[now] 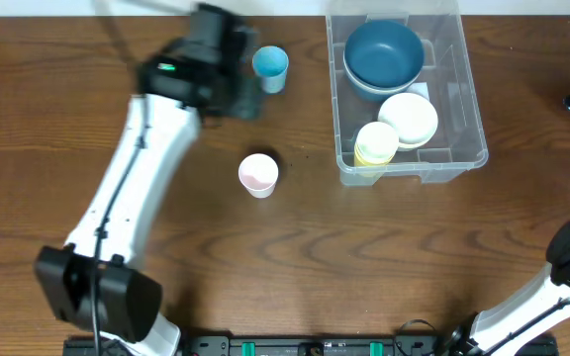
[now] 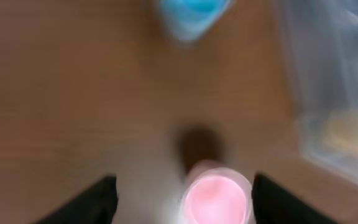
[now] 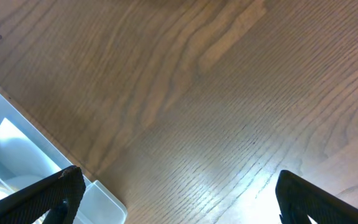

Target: Pack container

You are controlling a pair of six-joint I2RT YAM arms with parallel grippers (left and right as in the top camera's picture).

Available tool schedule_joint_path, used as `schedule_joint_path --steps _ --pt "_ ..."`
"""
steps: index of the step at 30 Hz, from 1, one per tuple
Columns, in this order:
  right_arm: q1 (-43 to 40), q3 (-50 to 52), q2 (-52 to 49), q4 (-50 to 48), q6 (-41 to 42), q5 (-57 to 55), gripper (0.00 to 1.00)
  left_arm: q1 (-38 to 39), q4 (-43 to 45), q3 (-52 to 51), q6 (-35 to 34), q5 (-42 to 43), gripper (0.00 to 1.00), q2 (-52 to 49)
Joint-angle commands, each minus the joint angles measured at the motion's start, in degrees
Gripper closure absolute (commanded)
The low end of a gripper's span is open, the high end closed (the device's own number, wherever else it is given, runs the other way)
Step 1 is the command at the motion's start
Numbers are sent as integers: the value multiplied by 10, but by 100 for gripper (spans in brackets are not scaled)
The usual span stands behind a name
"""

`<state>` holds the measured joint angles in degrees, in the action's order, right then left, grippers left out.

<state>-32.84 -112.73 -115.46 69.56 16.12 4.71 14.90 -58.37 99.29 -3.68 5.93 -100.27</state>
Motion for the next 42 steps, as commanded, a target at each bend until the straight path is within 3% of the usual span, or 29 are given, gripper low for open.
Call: schedule_joint_path --steps 1,5,13,25,35,37,40,41,42 --pt "-2 0 8 1 6 2 1 -28 -63 -3 -44 -10 32 -5" --pt "-2 0 8 1 6 2 1 -44 -99 -18 -45 0 31 -6" --pt "-2 0 7 1 6 2 1 -37 -88 -98 -46 48 31 -6" --pt "-2 0 7 1 6 2 1 -5 34 -211 -46 61 31 -10" --pt "-2 0 7 1 6 2 1 -3 54 -232 -56 58 33 -64" --pt "-2 0 7 1 6 2 1 -3 54 -232 -56 58 39 -75" --pt "-2 0 7 1 6 2 1 -3 57 -232 -56 58 59 -79" --pt "-2 0 8 1 6 2 1 -3 60 -232 -56 59 72 -79" --pt "-2 0 7 1 6 2 1 -3 63 -232 -56 59 79 -79"
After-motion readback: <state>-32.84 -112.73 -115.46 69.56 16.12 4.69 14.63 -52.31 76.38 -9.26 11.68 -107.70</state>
